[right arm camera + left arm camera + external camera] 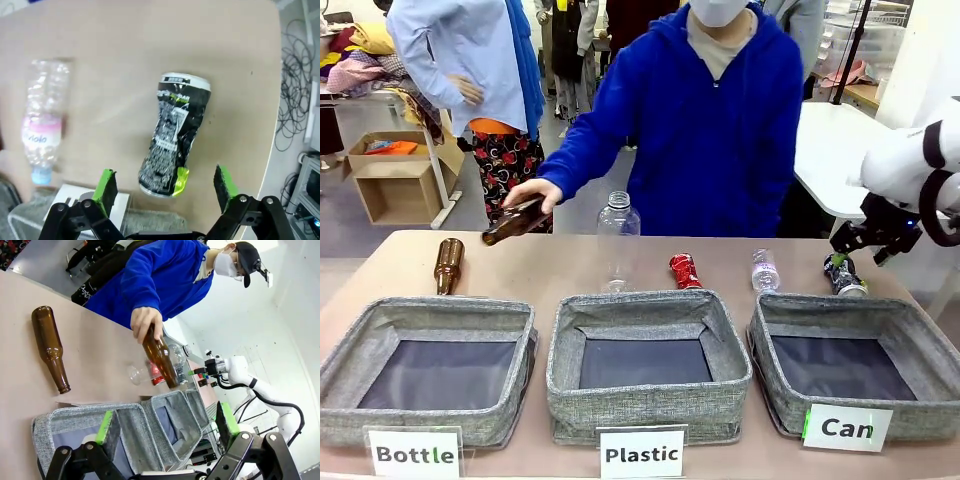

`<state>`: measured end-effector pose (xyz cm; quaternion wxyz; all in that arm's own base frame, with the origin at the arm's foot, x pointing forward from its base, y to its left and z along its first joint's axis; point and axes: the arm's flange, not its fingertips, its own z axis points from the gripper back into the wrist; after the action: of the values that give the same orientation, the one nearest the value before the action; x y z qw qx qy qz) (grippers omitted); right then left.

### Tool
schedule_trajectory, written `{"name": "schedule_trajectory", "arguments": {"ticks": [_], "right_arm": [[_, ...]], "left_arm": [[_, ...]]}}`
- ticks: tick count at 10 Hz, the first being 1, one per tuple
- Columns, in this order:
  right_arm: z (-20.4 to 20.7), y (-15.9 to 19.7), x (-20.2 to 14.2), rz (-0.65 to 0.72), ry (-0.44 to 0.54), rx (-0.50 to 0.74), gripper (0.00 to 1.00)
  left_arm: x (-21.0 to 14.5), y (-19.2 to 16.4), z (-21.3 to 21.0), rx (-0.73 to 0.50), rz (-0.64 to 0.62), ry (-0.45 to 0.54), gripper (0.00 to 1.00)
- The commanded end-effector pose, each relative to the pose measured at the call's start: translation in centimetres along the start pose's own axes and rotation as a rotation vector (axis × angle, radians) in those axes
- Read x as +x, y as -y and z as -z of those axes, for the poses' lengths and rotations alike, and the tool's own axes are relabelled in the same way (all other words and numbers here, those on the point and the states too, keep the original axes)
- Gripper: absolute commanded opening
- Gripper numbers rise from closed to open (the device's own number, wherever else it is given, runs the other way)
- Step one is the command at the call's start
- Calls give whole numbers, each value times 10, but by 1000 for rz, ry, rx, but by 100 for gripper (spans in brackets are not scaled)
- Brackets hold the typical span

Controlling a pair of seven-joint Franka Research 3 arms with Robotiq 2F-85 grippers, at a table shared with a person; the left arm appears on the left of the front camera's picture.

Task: Sort the can waste into the basket.
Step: Pick up the can waste from the table and place it in the right Fabric basket.

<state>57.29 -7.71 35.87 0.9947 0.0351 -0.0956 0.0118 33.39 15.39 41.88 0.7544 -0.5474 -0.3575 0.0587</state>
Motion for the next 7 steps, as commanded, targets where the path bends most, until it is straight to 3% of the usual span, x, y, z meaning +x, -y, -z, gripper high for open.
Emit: {"name": "schedule_trajectory", "arguments": {"ticks": [1, 4, 7], "right_arm": [[6, -1, 17, 32, -52, -29, 100], [24, 6, 25, 37, -74, -26, 100], [42, 6, 29, 22, -102, -40, 100]], "left_arm": [[-1, 21, -16, -92, -8, -47, 100], [-6, 73, -99, -262, 51, 5, 100], [-30, 90, -143, -388, 143, 5, 100]]}}
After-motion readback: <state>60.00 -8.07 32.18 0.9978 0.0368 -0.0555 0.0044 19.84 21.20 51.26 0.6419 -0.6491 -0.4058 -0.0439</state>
